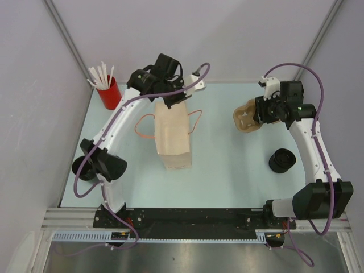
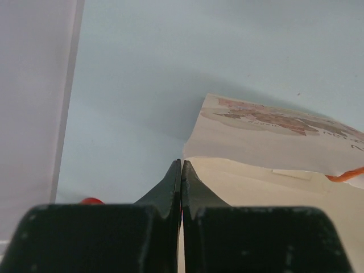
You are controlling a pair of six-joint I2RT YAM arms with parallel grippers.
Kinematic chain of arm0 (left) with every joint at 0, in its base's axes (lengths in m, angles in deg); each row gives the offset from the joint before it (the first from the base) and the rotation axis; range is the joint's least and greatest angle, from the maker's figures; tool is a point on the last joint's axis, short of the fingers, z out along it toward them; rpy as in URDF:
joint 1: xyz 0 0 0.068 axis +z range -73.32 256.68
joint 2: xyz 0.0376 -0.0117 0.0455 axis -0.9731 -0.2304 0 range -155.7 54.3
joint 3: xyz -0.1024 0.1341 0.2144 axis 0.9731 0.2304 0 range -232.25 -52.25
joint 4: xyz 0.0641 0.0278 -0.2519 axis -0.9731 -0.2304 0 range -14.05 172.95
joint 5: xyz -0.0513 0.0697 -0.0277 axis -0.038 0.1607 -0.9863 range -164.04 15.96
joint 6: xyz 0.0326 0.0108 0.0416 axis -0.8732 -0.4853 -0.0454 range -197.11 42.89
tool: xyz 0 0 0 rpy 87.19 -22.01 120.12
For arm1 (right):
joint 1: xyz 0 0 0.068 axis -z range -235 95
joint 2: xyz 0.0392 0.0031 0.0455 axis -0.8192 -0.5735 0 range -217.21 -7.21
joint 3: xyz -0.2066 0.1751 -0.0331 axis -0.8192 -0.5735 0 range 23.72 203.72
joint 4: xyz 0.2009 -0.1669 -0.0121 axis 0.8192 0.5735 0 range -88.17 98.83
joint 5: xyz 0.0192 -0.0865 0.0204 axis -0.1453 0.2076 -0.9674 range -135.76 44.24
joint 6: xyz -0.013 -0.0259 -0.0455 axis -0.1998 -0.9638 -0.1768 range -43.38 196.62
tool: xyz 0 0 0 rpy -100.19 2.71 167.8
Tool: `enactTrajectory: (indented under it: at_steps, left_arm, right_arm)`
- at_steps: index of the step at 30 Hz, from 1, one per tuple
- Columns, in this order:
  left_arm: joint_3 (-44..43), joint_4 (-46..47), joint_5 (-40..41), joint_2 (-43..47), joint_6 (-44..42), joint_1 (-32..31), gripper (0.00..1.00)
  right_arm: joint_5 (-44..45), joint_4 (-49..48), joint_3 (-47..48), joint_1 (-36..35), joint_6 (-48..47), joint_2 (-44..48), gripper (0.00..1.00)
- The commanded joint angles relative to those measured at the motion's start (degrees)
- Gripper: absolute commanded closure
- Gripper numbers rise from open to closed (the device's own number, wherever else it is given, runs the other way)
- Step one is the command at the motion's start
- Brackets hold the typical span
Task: Pack the takeout coffee
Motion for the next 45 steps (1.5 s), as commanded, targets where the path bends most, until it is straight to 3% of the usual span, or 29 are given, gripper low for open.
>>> enactTrajectory:
  at_steps: [1,16,19,22,23,25,29,32,40,45]
  left_arm:
    - [-4.0,-0.6,-0.9,-1.9,-3.4,-3.5,1.00]
    - [-6.6,8.9,0.0,-4.4,-3.1,-10.6,0.95]
    - [-6.6,11.0,-0.2,-4.4,-2.3,-11.1,0.88]
    - [-6.6,12.1,0.4,-4.7,-1.7,-11.6,0.69]
    - [-6.6,12.7,0.4,-4.7,-1.5,-11.7,0.49]
    - [-6.6,13.2,0.4,-4.6,-1.2,-11.8,0.42]
    - [-6.6,15.0,1.1,-4.2,-0.3,-11.8,0.14]
    - [-6.9,17.4,2.5,-2.4,0.6,-11.8,0.01]
    - [-6.3,26.0,11.7,8.2,6.8,-9.9,0.01]
    - [3.1,30.0,13.0,19.6,13.2,-5.6,0.01]
  right_arm:
    - [1.8,-2.4,0.2,1.0,1.5,0.5,0.63]
    - [5.0,-3.7,-0.3,1.2,2.0,0.4,0.63]
    - [5.6,-4.0,-0.5,1.2,2.1,0.4,0.63]
    - [6.1,-4.2,-0.5,1.2,2.2,0.4,0.63]
    - [6.1,-4.2,-0.5,1.2,2.3,0.4,0.63]
    - [6.5,-4.3,-0.6,1.2,2.3,0.5,0.63]
    - [6.6,-4.5,-0.6,2.8,2.4,0.5,0.63]
    - [6.6,-4.5,-0.7,2.9,2.5,0.5,0.63]
    - [5.6,-4.6,-0.8,3.5,2.6,0.8,0.63]
    - [4.7,-4.8,-0.7,3.5,2.2,1.0,0.63]
